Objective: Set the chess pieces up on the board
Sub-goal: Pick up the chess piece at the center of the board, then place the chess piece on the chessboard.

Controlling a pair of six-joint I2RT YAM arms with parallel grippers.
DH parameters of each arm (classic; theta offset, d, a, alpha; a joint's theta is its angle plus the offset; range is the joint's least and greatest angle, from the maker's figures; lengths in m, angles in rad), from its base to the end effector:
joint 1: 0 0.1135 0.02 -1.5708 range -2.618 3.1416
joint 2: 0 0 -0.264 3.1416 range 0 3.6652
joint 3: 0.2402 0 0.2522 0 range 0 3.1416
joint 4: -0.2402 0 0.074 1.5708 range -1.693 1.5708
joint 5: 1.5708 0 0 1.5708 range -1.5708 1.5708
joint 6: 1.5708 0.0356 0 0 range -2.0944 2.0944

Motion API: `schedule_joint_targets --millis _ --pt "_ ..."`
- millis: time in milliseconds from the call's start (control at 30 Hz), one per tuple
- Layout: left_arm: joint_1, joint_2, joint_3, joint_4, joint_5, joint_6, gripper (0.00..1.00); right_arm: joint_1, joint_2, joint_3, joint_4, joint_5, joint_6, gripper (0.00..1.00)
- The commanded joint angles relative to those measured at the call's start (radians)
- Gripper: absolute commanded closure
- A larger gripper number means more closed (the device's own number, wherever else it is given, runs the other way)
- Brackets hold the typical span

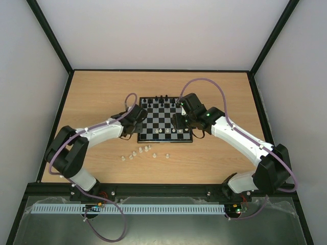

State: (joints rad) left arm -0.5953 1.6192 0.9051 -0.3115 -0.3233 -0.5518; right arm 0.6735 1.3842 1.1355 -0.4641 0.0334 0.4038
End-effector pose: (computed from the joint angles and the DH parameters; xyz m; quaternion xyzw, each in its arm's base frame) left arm 0.2655 -0.1662 0.1700 -0.0226 0.9512 -0.0140 0.3073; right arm 0.2400 0.1900 0.2991 -0.1154 0.9019 0.2003 0.3648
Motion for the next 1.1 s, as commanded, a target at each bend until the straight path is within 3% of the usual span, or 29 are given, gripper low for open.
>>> schedule_joint_targets --millis 0,367,1067 --pt "-0.058 -0.07 0.073 -0.081 0.012 -0.001 0.94 -0.003 -0.003 -0.008 -0.002 0.004 -0.01 0.44" --pt "-0.147 0.005 0.158 -0.082 0.075 -0.011 0.93 -0.003 -0.003 -0.012 0.003 0.002 -0.009 0.44" --pt "-0.168 0.127 0.179 -0.043 0.091 -0.012 0.92 -0.003 -0.001 -0.019 0.006 -0.008 -0.009 0.44"
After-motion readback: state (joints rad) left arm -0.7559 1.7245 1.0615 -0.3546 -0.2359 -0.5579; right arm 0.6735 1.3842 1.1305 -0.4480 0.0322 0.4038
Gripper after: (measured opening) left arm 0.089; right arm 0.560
